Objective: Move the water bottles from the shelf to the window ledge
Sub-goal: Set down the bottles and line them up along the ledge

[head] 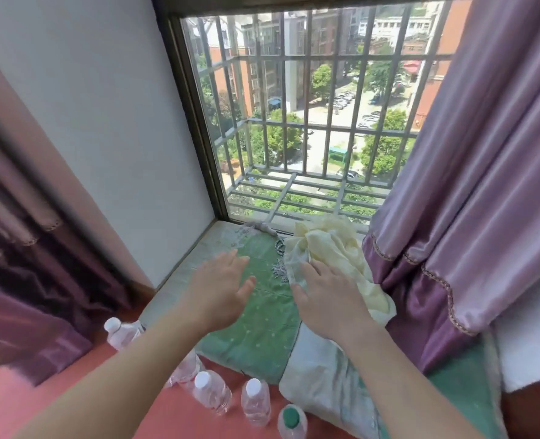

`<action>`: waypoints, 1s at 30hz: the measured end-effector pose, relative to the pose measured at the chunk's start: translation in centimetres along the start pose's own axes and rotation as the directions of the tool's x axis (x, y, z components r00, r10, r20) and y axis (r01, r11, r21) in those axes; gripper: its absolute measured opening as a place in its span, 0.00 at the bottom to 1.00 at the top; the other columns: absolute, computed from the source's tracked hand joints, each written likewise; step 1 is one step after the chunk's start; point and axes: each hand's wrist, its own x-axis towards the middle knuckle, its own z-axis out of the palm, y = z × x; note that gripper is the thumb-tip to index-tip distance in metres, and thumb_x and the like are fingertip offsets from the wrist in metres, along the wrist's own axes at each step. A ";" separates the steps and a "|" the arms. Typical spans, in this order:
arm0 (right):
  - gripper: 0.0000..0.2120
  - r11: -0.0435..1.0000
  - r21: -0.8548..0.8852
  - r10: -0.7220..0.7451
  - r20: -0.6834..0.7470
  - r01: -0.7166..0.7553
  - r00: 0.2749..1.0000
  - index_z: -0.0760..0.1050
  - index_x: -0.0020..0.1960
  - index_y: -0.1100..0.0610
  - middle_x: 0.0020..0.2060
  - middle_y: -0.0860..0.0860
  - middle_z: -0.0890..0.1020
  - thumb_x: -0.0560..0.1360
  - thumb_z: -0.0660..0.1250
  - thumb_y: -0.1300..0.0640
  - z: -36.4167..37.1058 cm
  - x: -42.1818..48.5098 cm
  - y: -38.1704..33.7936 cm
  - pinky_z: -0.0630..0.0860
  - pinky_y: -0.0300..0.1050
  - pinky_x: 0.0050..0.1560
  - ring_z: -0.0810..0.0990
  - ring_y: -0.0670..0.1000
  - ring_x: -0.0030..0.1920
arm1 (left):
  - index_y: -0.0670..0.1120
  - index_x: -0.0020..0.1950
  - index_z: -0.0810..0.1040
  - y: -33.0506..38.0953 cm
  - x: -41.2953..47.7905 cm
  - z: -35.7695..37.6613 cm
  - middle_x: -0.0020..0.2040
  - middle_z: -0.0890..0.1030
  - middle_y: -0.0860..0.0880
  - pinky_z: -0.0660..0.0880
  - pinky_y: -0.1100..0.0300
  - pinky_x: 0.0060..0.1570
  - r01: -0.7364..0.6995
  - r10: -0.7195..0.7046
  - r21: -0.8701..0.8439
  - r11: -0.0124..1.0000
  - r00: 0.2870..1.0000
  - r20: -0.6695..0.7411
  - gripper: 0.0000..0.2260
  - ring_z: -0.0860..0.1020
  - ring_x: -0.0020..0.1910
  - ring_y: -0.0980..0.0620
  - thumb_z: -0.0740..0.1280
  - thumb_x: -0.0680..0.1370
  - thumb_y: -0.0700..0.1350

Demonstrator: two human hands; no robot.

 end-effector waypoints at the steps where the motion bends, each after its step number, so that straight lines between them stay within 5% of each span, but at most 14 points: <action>1: 0.22 1.000 -0.008 -0.017 0.005 0.017 1.000 0.63 0.73 0.51 0.71 0.48 0.68 0.83 0.49 0.45 -0.2 0.4 -0.1 0.62 0.57 0.71 0.63 0.54 0.72 | 0.50 0.79 0.59 0.0 -0.2 -0.6 0.81 0.57 0.47 0.52 0.50 0.77 0.020 -0.020 0.013 1.000 1.000 0.006 0.25 0.55 0.79 0.49 0.54 0.83 0.57; 11: 0.25 0.997 -0.044 -0.068 0.057 0.071 0.996 0.57 0.78 0.54 0.76 0.49 0.63 0.83 0.48 0.47 2.8 3.9 -6.8 0.58 0.57 0.75 0.57 0.53 0.77 | 0.47 0.79 0.60 -8.5 -0.9 -1.9 0.80 0.58 0.45 0.52 0.54 0.77 0.100 -0.102 0.029 0.995 0.994 0.049 0.25 0.56 0.79 0.49 0.54 0.84 0.55; 24: 0.29 0.968 -0.184 0.186 0.054 -0.173 0.981 0.49 0.81 0.54 0.80 0.49 0.55 0.83 0.48 0.46 10.4 9.4 -22.9 0.52 0.56 0.78 0.50 0.53 0.80 | 0.45 0.71 0.70 -24.8 3.9 -0.1 0.72 0.69 0.43 0.63 0.49 0.70 -0.143 0.146 -0.069 0.987 0.989 0.038 0.20 0.67 0.71 0.43 0.57 0.82 0.51; 30: 0.28 0.921 -0.200 0.341 0.004 -0.334 0.940 0.53 0.80 0.55 0.79 0.50 0.60 0.83 0.48 0.45 14.0 12.8 -27.0 0.56 0.55 0.77 0.55 0.54 0.79 | 0.48 0.76 0.63 -31.5 7.1 0.4 0.78 0.61 0.47 0.56 0.48 0.74 -0.274 0.279 -0.090 0.957 0.960 0.040 0.22 0.59 0.76 0.47 0.55 0.83 0.52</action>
